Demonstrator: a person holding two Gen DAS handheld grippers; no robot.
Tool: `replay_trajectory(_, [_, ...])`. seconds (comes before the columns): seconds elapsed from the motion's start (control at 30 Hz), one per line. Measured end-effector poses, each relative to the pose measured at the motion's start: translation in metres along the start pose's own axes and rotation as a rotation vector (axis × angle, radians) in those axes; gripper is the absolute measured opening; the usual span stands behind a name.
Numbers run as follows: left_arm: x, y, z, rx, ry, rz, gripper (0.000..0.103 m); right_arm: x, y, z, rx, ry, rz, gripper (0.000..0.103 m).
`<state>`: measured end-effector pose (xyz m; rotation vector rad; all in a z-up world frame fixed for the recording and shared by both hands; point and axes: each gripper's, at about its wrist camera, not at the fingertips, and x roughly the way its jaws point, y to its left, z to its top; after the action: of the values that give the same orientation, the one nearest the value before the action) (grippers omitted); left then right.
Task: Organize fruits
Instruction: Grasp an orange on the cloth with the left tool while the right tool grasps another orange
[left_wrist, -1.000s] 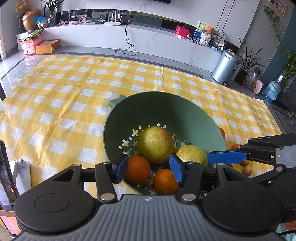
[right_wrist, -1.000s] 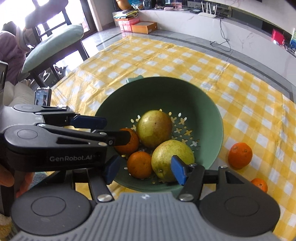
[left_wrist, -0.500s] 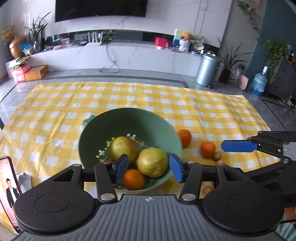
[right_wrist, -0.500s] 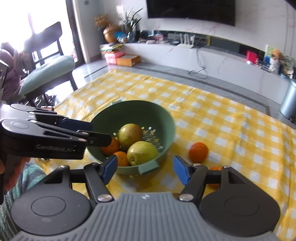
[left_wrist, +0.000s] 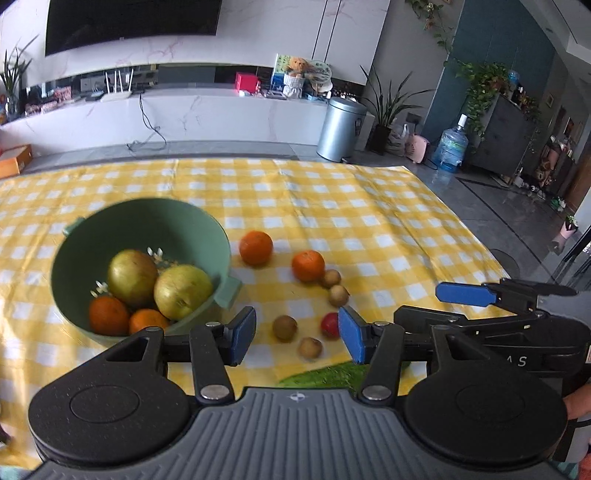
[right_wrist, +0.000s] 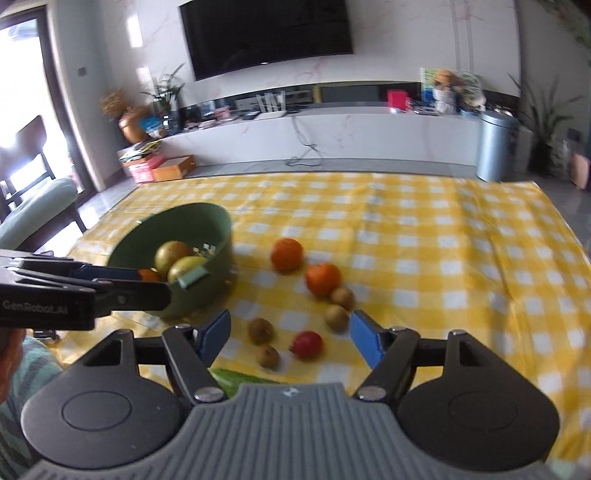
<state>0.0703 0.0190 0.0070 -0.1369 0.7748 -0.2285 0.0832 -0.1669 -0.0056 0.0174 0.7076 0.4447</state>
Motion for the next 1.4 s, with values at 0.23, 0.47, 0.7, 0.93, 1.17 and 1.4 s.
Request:
replay_trajectory(0.23, [0.021,-0.015,-0.013,0.007,-0.006,0.012,0.061,0.01,-0.028,-0.027,0.1,0.035,-0.052,0.069])
replay_trajectory(0.47, [0.035,-0.034,0.012,0.214,0.009,0.061,0.061,0.032,-0.032,-0.006,0.076,0.027,-0.026,0.067])
replay_trajectory(0.7, [0.073,-0.032,0.044,0.421,0.108,0.106,0.06,0.09,-0.033,0.022,-0.022,0.105,0.054,0.06])
replay_trajectory(0.93, [0.123,-0.016,0.068,0.493,0.255,0.106,0.056,0.149,-0.031,0.045,-0.126,0.127,0.125,0.055])
replay_trajectory(1.17, [0.16,0.0,0.096,0.456,0.357,0.085,0.056,0.176,-0.038,0.044,-0.135,0.15,0.129,0.052])
replay_trajectory(1.4, [0.194,0.003,0.106,0.408,0.431,0.105,0.056,0.18,-0.043,0.045,-0.092,0.145,0.141,0.041])
